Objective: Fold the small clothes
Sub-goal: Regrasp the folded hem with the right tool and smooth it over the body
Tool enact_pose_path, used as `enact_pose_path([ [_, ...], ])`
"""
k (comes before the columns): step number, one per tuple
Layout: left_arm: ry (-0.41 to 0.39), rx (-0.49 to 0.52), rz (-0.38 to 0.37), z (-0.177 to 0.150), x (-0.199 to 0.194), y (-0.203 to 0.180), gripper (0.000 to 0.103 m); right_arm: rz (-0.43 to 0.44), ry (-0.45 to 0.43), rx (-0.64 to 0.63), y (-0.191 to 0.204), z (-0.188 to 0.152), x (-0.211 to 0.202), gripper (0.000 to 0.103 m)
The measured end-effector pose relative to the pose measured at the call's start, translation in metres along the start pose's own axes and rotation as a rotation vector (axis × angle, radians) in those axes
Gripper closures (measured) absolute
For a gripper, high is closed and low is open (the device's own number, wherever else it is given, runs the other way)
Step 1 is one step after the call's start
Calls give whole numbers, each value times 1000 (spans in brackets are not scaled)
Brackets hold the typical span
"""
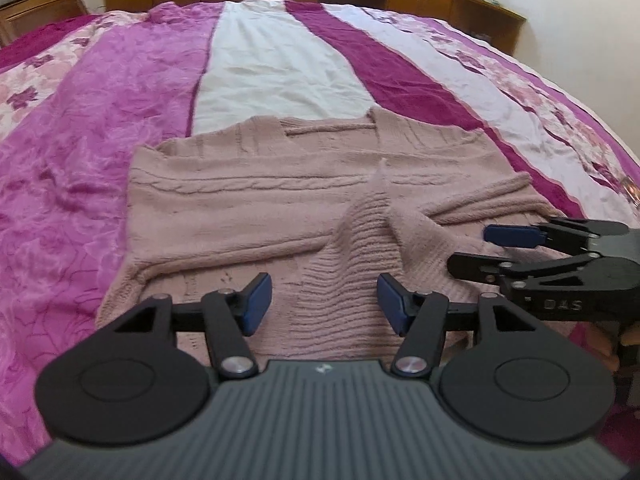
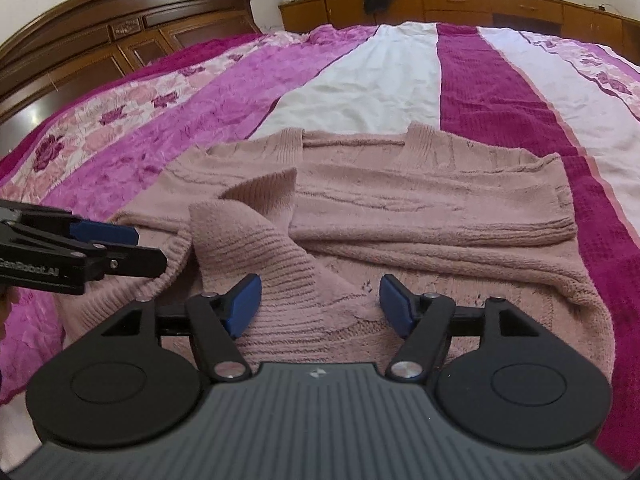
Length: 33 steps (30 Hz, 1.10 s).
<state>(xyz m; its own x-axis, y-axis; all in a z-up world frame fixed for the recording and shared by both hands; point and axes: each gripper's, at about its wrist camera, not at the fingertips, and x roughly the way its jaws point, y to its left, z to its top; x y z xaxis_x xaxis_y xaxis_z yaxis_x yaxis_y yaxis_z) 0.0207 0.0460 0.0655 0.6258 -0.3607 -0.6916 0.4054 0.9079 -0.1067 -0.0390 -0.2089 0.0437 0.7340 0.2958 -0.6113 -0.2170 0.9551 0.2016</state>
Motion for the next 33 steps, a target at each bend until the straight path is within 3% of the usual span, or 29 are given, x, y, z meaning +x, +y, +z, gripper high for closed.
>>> enact_pose_path([
  [5,11,57,-35,-4,0,-7,43,7,14,-17,2,-2,5,30],
  [12,38,109,-2,-9,14,-11,43,-8,21,-3,-3,-2,14,30],
  [17,39,185,108,-7,28,-11,42,-14,31,-47,1,-4,19,30],
  [21,55,156,74,-8,39,-2,40,-5,27,-56,1,-7,20,33],
  [23,33,150,65,-11,38,-1,41,9,22,-71,4,-9,20,55],
  [24,23,151,65,-12,37,-1,43,17,21,-72,6,-10,19,59],
  [26,11,160,47,-14,34,-4,72,12,9,-89,10,-13,16,72],
  [27,2,165,51,-15,31,-6,76,7,0,-98,12,-14,14,82],
  [29,-17,174,59,-15,25,-9,84,4,-22,-88,12,-17,9,88],
  [33,-74,144,75,-10,5,-10,85,-3,-83,-70,13,-18,-9,90],
])
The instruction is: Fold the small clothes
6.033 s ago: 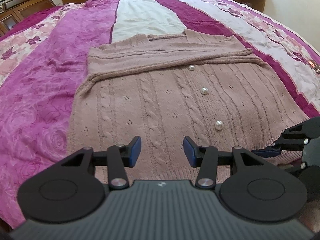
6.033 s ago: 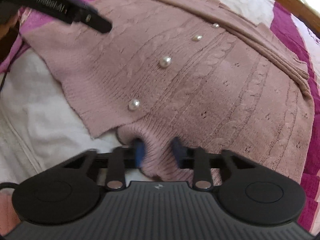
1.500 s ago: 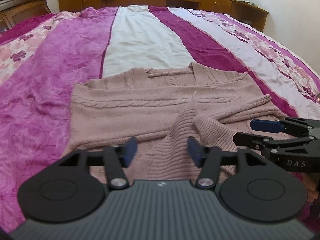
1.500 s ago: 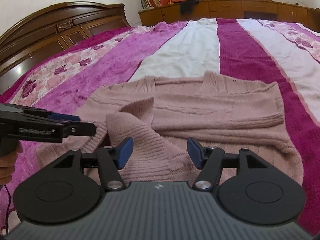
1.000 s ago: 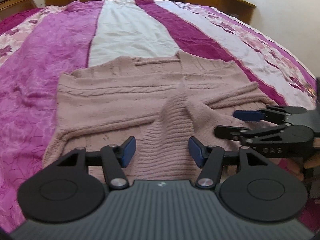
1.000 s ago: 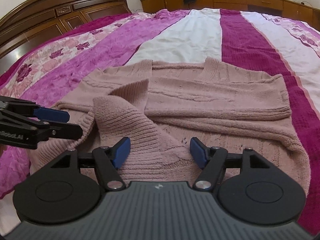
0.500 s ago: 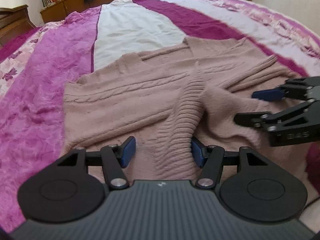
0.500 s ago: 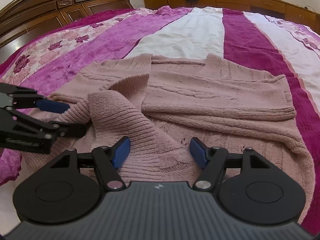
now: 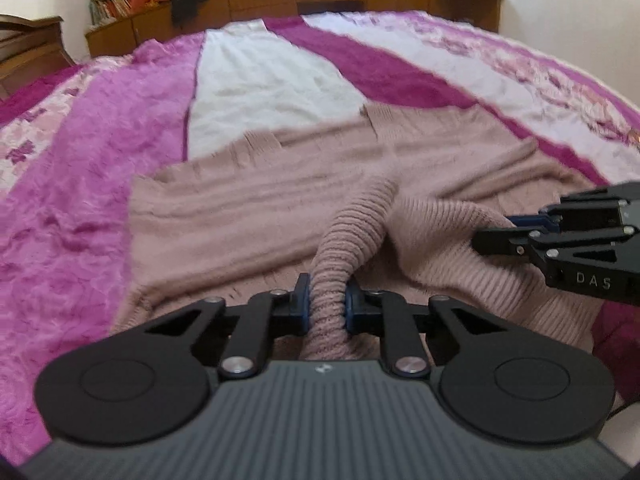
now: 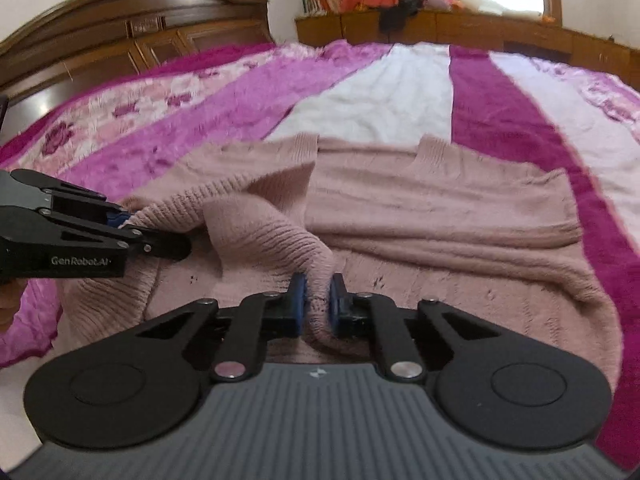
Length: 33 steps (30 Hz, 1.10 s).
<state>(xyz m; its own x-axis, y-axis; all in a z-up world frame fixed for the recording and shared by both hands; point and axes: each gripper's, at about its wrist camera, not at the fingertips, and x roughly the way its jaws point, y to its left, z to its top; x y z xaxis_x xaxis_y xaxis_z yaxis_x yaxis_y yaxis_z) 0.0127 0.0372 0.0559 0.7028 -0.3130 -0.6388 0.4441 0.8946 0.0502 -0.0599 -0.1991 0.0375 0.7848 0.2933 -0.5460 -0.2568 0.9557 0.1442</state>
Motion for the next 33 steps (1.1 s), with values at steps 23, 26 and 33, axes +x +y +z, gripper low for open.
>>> enact_pose_path([
  [23,-137,9,115,96,53,29,86,-107,-155,6,-37,103,51,90],
  [26,-71,-14,116,93,86,36,85,-122,-71,34,-48,96,87,90],
  [33,26,-83,90,80,116,56,78,-103,31,102,-64,76,122,80],
])
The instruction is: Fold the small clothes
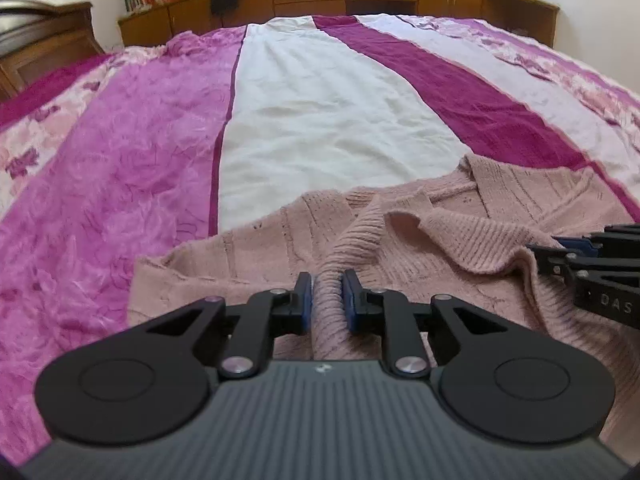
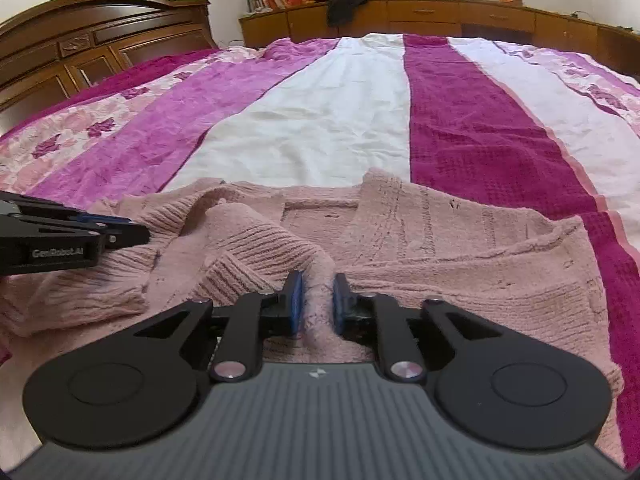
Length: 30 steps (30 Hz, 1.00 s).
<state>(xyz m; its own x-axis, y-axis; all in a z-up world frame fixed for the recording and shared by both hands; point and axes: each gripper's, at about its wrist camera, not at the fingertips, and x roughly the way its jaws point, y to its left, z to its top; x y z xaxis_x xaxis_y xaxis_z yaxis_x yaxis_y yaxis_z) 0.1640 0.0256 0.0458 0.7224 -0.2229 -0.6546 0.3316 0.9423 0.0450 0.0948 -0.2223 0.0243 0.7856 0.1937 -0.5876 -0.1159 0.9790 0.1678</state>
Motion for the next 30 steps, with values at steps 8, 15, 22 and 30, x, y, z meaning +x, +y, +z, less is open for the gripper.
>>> enact_pose_path([
  [8,-20,-33,24,25,10,25,59,53,3,108,-20,20,-9,49],
  [15,8,-120,-34,54,39,46,59,53,6,109,-38,48,6,46],
  [22,114,-172,-143,75,87,63,57,46,7,164,-53,64,35,43],
  [30,257,-292,-395,68,113,83,56,62,35,193,-56,41,53,42],
])
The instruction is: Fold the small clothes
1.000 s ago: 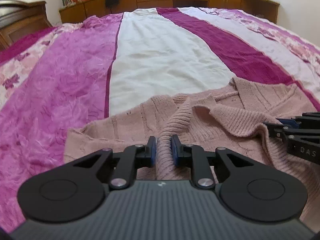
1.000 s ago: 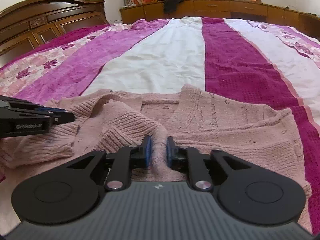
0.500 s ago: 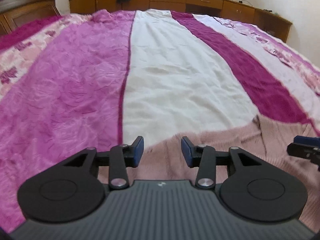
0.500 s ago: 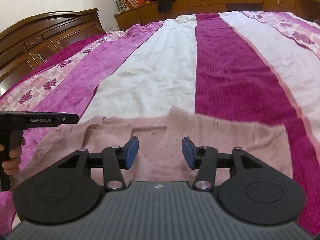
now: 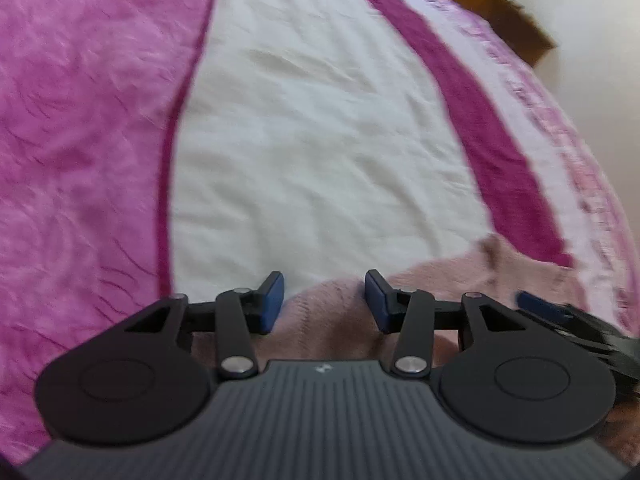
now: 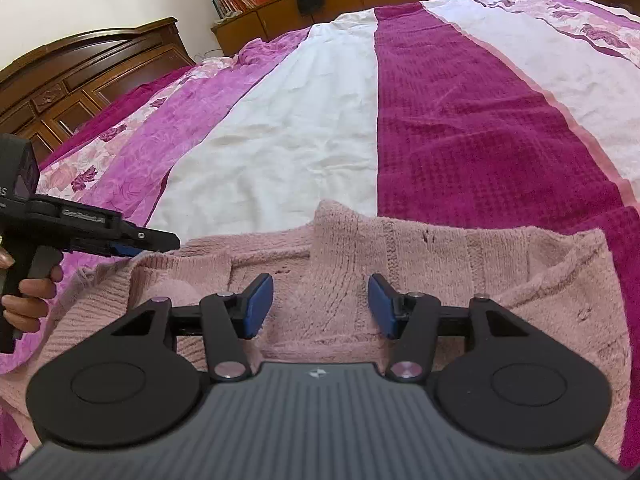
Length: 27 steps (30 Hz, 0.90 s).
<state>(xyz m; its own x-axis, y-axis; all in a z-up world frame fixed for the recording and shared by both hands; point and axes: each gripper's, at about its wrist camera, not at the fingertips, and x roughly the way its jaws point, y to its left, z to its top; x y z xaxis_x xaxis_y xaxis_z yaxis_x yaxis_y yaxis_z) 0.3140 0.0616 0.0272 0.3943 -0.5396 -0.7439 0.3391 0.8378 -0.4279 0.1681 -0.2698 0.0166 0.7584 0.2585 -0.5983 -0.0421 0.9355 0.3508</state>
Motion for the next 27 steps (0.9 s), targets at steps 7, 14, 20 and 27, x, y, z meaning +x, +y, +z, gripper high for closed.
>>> enact_pose_path([
  [7,-48,82,-193,-37,-23,-23,56,5,-9,4,-1,-2,1,42],
  [14,-92,169,-240,-59,-49,-53,56,11,-12,21,-4,-4,2,42],
  [20,-109,261,-236,-77,-66,-71,56,12,-9,22,-5,-5,3,42],
  [27,-111,204,-146,-74,-60,-56,56,15,-12,23,-5,-5,2,42],
])
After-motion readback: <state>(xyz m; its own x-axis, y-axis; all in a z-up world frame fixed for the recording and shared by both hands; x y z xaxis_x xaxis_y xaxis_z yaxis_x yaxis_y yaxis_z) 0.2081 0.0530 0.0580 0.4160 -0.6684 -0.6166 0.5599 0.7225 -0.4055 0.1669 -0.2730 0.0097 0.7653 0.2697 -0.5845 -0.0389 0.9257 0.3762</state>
